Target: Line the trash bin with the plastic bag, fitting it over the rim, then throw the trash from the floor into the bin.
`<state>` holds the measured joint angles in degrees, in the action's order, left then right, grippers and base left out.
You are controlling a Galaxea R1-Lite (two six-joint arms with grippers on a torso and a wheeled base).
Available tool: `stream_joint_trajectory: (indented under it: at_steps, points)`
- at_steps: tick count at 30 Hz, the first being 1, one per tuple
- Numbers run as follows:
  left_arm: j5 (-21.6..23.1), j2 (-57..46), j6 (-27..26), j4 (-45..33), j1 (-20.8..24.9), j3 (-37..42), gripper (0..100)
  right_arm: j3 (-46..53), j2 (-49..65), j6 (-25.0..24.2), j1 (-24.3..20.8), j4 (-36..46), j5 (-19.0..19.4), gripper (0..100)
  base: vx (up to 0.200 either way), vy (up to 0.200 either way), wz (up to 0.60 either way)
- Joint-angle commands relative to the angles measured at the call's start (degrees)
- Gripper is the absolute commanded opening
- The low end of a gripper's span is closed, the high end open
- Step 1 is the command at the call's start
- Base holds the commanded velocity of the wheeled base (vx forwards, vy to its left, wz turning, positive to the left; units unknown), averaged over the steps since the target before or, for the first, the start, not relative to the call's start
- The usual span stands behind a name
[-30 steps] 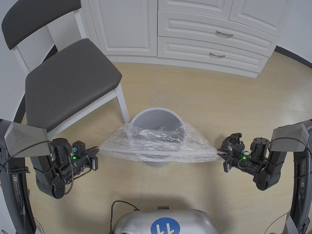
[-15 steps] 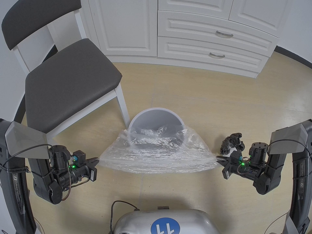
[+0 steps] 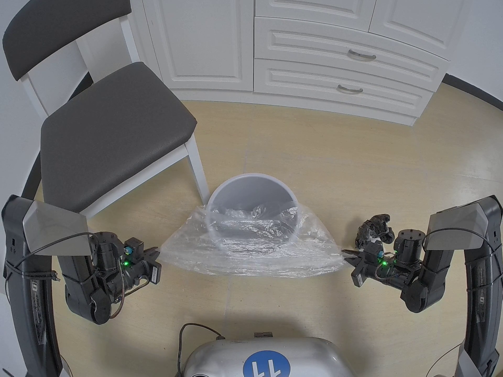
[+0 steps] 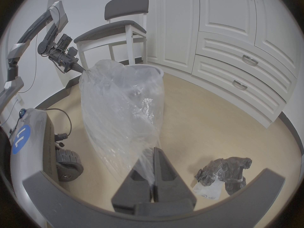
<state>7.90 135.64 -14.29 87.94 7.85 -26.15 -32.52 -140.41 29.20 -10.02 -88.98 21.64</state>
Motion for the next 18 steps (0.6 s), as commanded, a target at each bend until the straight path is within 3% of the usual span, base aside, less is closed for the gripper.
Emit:
stream_joint_trajectory:
  at_steps: [1, 6, 18]
  points:
    - [-6.7, 2.4, 5.9, 0.0, 2.9, -6.7, 0, -4.3, -0.9, -2.2, 0.0, -1.0, -2.0, 0, 0.000, 0.000, 0.00]
    - [-12.2, 3.7, 10.4, 0.0, 4.5, -11.6, 0, -7.8, -1.3, -6.6, -0.4, -1.0, -6.2, 0, 0.000, 0.000, 0.00]
    - [-14.6, 5.8, 10.5, 0.0, 5.3, -13.7, 0, -11.2, -3.2, -7.5, -0.5, -1.0, -9.3, 0, 0.000, 0.000, 0.00]
